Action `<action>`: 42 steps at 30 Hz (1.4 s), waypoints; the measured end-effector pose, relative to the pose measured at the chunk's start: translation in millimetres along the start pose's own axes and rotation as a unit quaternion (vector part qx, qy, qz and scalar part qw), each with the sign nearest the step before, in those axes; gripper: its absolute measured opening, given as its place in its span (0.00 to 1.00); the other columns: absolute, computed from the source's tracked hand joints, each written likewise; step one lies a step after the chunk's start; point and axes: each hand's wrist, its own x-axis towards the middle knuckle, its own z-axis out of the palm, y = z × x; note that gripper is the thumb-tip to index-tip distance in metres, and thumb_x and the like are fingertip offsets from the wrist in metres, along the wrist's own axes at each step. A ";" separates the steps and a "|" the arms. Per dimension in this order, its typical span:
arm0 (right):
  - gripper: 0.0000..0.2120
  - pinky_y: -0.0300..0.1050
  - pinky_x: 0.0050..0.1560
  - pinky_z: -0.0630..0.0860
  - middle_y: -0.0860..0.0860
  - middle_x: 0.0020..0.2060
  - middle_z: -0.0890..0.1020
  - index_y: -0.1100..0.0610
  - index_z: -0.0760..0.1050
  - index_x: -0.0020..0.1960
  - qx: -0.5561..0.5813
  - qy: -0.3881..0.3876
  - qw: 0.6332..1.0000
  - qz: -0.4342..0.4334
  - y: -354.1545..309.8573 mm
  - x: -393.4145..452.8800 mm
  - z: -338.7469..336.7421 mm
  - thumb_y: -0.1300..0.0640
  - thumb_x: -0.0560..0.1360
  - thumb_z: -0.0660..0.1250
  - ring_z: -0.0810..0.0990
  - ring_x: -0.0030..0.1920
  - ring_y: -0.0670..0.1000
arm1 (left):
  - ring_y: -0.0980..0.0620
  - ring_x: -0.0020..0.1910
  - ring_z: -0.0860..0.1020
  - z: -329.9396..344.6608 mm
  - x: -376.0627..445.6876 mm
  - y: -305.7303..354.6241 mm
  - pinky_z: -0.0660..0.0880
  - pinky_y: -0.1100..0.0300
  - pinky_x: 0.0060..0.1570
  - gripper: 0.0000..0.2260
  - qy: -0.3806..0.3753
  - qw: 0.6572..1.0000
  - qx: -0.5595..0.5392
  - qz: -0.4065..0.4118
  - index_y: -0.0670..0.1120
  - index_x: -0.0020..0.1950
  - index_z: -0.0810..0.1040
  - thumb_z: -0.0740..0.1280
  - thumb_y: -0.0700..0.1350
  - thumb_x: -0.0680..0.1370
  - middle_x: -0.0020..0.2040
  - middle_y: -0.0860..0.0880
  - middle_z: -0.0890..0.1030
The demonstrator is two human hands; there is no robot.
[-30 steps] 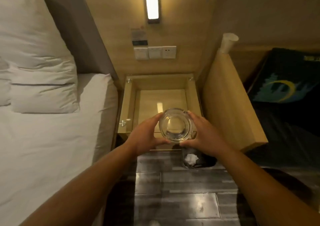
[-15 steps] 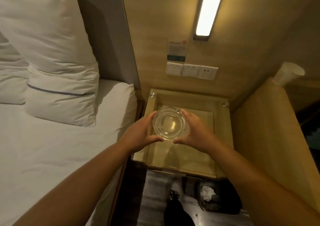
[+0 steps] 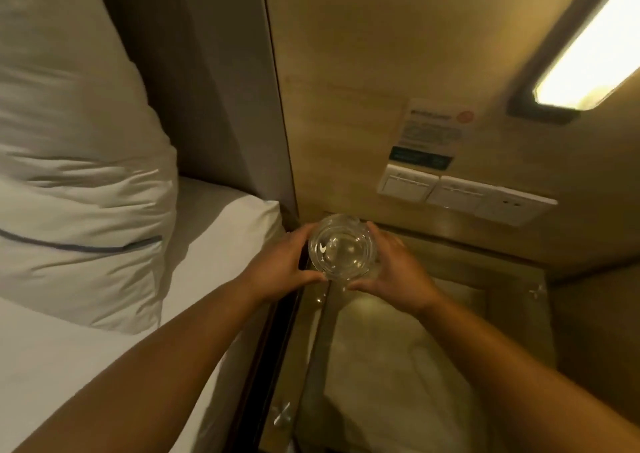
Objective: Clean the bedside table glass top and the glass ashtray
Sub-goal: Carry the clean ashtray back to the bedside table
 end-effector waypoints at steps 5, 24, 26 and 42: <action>0.54 0.50 0.69 0.63 0.52 0.71 0.68 0.50 0.55 0.76 -0.023 0.020 0.999 0.042 49.2 54.4 43.0 0.44 0.58 0.80 0.63 0.70 0.53 | 0.55 0.65 0.71 26.0 64.1 -60.2 0.72 0.52 0.63 0.39 -0.018 1.000 -0.013 0.021 0.56 0.73 0.61 0.77 0.53 0.67 0.68 0.54 0.73; 0.54 0.55 0.68 0.65 0.56 0.68 0.72 0.58 0.59 0.75 -0.046 0.041 0.998 0.009 101.8 89.6 84.7 0.43 0.57 0.80 0.67 0.69 0.57 | 0.56 0.63 0.72 56.2 114.2 -113.7 0.72 0.56 0.59 0.37 -0.029 0.999 0.020 0.039 0.59 0.71 0.62 0.77 0.56 0.67 0.64 0.56 0.75; 0.54 0.56 0.69 0.64 0.56 0.68 0.72 0.58 0.59 0.75 -0.056 0.041 0.998 0.006 103.4 89.2 86.2 0.42 0.58 0.80 0.67 0.69 0.57 | 0.57 0.62 0.71 57.3 113.3 -115.4 0.71 0.58 0.58 0.37 -0.031 0.999 0.023 0.032 0.58 0.71 0.62 0.76 0.56 0.67 0.64 0.55 0.75; 0.53 0.50 0.75 0.41 0.53 0.76 0.57 0.53 0.47 0.78 -0.113 -0.011 0.993 0.035 104.4 90.3 84.6 0.34 0.65 0.70 0.51 0.76 0.51 | 0.50 0.75 0.58 57.0 110.3 -111.0 0.57 0.53 0.70 0.40 -0.035 0.995 0.093 0.012 0.55 0.76 0.57 0.74 0.58 0.69 0.75 0.48 0.64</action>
